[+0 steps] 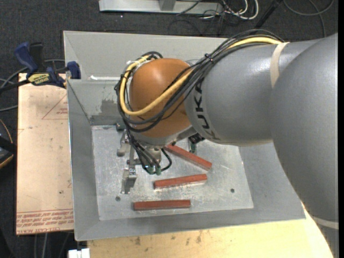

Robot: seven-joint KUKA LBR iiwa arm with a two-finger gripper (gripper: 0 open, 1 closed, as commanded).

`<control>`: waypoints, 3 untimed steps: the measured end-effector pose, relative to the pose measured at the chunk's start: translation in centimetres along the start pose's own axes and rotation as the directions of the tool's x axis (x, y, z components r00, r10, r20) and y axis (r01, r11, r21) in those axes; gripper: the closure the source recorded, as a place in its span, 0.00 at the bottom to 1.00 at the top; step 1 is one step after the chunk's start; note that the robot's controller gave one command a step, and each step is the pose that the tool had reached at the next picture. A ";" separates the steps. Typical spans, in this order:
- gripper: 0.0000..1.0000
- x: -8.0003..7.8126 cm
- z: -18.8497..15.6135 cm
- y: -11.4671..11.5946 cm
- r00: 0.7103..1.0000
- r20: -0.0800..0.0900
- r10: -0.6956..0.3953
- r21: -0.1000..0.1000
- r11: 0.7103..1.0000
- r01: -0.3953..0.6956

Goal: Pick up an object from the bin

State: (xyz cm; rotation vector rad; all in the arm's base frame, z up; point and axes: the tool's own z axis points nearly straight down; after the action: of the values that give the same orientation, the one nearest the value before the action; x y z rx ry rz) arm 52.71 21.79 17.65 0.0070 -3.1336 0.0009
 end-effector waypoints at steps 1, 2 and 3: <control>0.00 -0.2 -0.4 -0.1 1.000 0.008 0.004 -0.002 1.000 -0.004; 1.00 1.6 10.1 -5.1 0.997 0.013 -0.078 -0.005 0.997 0.078; 0.00 1.4 10.2 -5.1 0.997 0.019 -0.077 -0.005 0.997 0.077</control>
Offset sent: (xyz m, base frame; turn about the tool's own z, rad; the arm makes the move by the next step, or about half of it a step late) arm -0.0187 -0.0536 -0.1065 -0.0790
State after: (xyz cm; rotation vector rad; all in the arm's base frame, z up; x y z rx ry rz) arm 51.22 16.66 7.47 0.1283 -3.1495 -0.0091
